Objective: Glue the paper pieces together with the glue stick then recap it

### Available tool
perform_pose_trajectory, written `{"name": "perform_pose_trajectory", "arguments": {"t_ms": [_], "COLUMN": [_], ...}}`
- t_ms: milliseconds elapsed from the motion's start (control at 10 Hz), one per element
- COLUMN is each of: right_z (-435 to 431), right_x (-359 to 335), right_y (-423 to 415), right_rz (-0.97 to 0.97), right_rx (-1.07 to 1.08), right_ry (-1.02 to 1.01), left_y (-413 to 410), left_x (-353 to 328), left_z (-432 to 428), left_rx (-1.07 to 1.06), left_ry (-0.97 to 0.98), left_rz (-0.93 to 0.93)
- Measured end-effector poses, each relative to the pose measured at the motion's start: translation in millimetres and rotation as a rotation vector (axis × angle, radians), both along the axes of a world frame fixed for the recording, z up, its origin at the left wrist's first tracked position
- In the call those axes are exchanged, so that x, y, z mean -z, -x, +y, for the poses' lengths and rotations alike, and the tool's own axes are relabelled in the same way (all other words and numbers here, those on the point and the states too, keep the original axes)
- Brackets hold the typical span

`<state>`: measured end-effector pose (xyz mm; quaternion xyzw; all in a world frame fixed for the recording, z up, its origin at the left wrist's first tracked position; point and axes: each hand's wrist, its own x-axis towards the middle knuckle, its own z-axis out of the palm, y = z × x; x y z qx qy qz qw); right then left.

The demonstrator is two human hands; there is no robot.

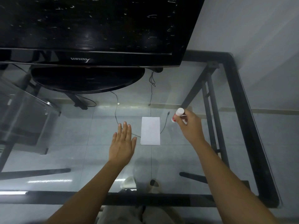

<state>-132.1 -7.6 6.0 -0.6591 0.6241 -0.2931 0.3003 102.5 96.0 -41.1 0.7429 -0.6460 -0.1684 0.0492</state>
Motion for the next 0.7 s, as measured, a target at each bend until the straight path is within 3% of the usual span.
{"name": "perform_pose_trajectory", "arguments": {"t_ms": [200,400,500,600,700], "right_z": [-1,27,61,82,98], "right_x": [6,16,26,28,14], "right_y": [0,-3,-10,-20,-29], "right_rz": [0.037,0.249,0.38,0.466,0.492], "right_rx": [-0.006,-0.01,-0.116,-0.148,-0.156], "right_ry": [-0.007,-0.153,-0.233,-0.2,-0.013], "left_y": [1,-1,-1,3,9], "left_x": [8,2,-7,-16,-30], "left_z": [2,2,-3,-4,9], "left_rx": [0.009,0.036,0.018,-0.013,0.06], "left_ry": [-0.017,-0.058,-0.11,-0.115,0.101], "left_rz": [-0.053,-0.052,-0.033,0.025,0.061]}}
